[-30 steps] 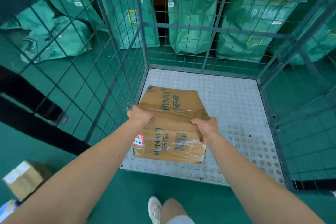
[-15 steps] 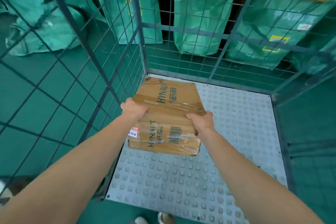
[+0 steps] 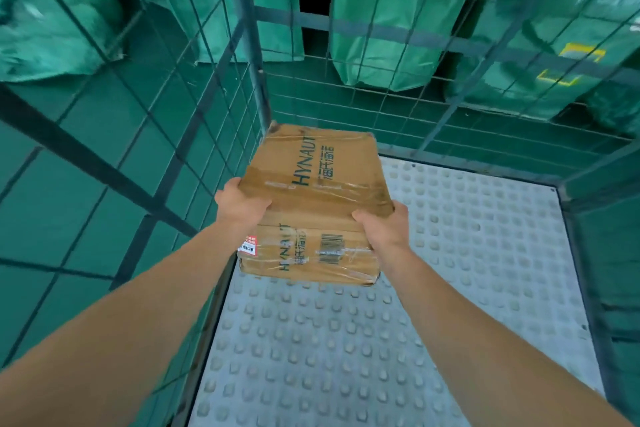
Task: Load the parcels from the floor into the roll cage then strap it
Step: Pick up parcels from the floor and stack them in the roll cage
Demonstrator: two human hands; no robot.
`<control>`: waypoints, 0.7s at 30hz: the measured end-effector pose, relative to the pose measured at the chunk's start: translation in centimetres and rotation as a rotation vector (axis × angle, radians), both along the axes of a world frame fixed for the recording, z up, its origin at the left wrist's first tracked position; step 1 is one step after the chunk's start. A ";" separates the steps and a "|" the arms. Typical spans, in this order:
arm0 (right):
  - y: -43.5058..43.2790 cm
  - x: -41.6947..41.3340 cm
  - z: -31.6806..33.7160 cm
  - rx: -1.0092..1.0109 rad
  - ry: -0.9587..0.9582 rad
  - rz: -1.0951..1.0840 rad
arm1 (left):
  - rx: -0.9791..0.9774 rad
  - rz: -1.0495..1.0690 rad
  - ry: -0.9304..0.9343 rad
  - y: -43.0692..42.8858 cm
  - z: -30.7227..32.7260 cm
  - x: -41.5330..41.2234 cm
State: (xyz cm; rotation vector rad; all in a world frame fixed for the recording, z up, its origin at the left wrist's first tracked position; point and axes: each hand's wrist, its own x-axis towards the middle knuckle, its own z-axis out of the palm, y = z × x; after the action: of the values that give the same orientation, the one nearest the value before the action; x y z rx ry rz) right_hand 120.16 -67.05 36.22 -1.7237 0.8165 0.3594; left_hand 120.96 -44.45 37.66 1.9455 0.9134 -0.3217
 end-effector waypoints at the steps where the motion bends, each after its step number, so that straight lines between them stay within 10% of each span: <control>1: 0.3 0.9 -1.3 -0.002 -0.008 -0.001 | -0.006 0.000 -0.012 0.4 -1.2 0.8; 21: 5.5 9.9 -16.7 0.012 -0.118 -0.074 | -0.031 0.059 -0.167 4.2 -15.4 10.4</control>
State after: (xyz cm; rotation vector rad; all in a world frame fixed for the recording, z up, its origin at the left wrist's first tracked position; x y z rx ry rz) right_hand 130.08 -61.56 19.51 -1.6818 0.7879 0.2108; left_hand 131.40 -40.27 22.21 1.8823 0.8492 -0.1359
